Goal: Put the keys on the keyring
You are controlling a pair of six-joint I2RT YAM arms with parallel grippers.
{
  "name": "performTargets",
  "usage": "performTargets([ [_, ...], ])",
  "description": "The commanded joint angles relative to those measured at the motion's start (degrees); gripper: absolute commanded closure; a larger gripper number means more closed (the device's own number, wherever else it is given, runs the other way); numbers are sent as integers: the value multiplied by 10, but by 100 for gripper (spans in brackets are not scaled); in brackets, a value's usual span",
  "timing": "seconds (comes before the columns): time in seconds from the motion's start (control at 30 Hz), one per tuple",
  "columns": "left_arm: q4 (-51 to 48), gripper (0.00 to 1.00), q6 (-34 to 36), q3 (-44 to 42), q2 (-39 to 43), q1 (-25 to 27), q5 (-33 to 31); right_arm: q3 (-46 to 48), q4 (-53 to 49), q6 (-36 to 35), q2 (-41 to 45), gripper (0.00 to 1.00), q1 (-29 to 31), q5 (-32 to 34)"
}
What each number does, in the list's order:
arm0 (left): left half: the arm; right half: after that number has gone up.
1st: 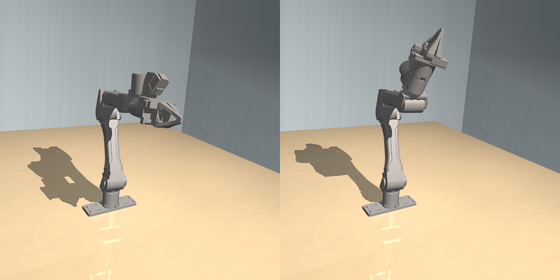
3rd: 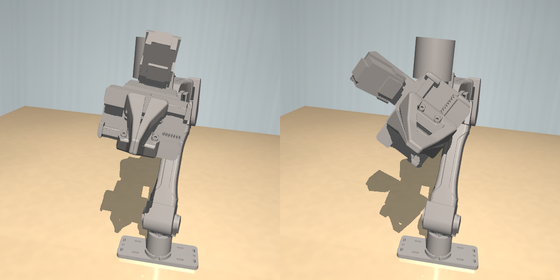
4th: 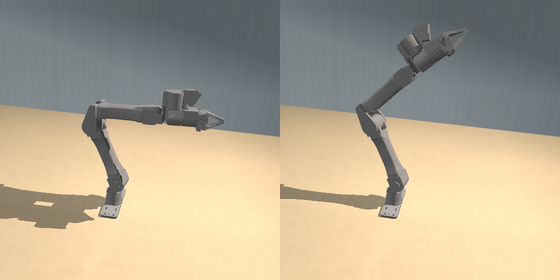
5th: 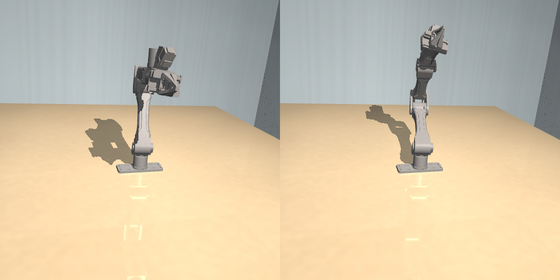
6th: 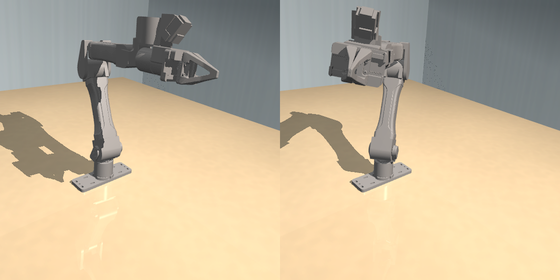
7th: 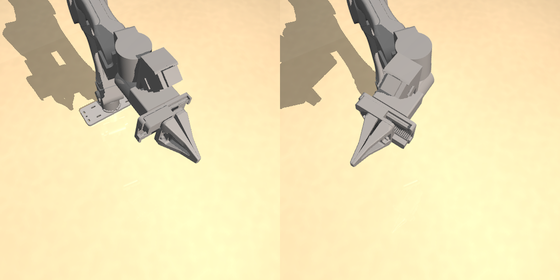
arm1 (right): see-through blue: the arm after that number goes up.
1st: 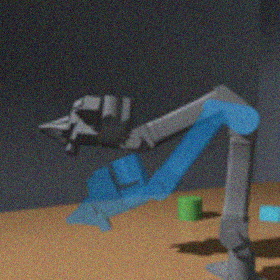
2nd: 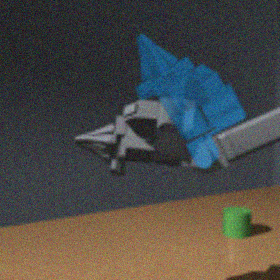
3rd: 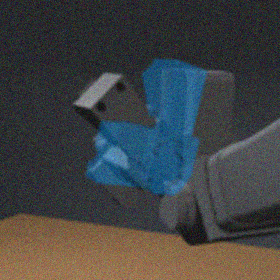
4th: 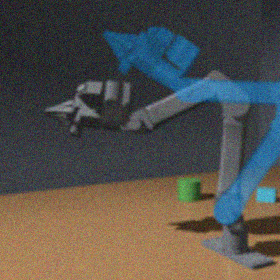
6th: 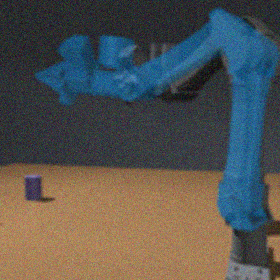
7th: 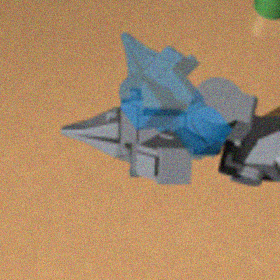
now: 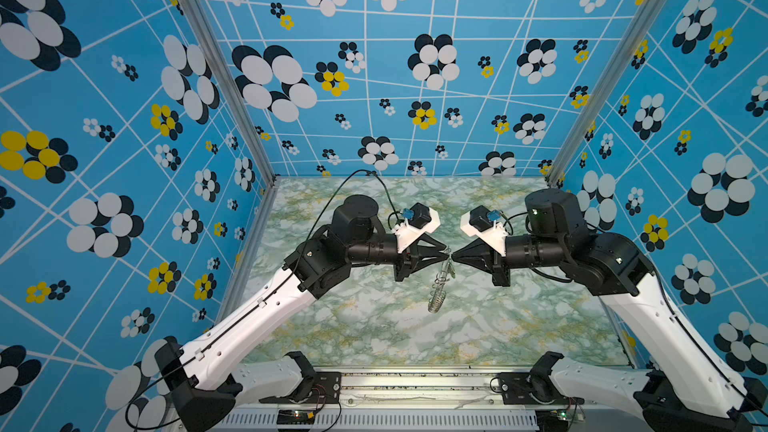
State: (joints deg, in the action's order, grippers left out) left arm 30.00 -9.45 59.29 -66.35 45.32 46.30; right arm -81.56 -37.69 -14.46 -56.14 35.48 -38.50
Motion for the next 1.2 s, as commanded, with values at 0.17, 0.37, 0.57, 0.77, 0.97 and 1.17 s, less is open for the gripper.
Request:
performTargets([
  [0.17,9,100,0,20,-9,-2,16,6,35,17,-4,79,-3,-35],
  [0.37,10,100,2,21,-6,-1,16,8,26,15,-6,83,-2,-36],
  [0.57,10,100,3,21,1,-1,13,11,16,13,-3,82,-3,-25],
  [0.77,10,100,2,21,3,-1,13,10,15,12,-2,77,-3,-24],
  [0.97,8,100,3,19,9,-1,12,10,16,16,-3,81,-4,-26],
  [1.17,9,100,3,17,12,-1,11,11,15,16,-3,86,-4,-25],
])
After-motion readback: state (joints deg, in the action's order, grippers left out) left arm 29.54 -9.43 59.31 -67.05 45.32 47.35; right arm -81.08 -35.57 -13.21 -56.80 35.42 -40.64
